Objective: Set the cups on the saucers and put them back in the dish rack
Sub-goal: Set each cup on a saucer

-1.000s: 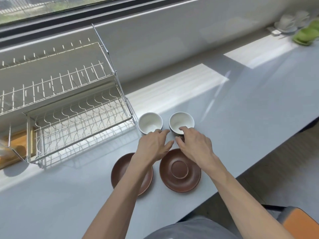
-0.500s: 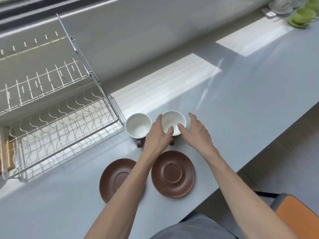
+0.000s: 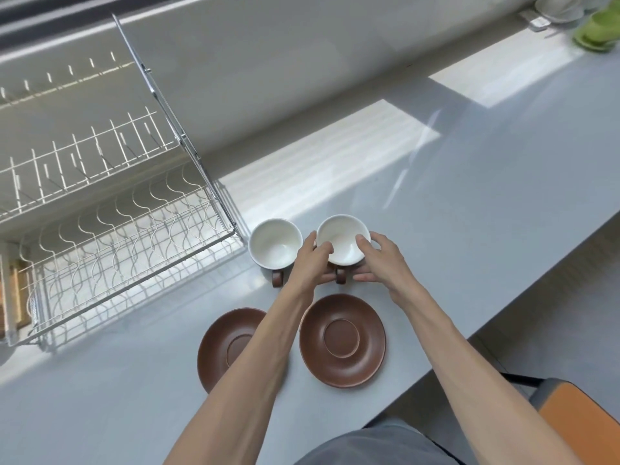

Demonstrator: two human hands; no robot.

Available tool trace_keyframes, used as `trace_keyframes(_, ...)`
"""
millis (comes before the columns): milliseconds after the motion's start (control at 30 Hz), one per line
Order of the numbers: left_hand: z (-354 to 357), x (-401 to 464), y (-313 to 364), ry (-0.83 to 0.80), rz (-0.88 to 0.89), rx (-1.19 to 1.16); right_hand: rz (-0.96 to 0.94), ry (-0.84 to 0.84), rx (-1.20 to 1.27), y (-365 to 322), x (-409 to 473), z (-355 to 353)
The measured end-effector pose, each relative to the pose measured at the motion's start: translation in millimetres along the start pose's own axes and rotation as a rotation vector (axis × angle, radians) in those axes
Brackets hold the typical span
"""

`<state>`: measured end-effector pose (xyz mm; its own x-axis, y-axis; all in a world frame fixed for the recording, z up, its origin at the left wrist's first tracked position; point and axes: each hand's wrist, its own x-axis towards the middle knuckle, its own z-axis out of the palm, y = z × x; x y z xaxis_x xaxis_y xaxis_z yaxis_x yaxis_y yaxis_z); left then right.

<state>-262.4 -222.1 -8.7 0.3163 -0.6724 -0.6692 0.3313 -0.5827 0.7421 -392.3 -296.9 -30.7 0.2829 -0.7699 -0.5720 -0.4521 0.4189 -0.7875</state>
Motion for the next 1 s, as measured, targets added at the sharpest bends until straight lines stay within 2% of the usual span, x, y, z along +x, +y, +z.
trace_keyframes(533,-7,-70,-27,-0.026,0.080,-0.154,-0.121,0.017,-0.005,16,-63,-6)
trace_keyframes(1000,-25,-115,-105,-0.049,0.011,-0.083,-0.057,0.021,0.030,80,-130,14)
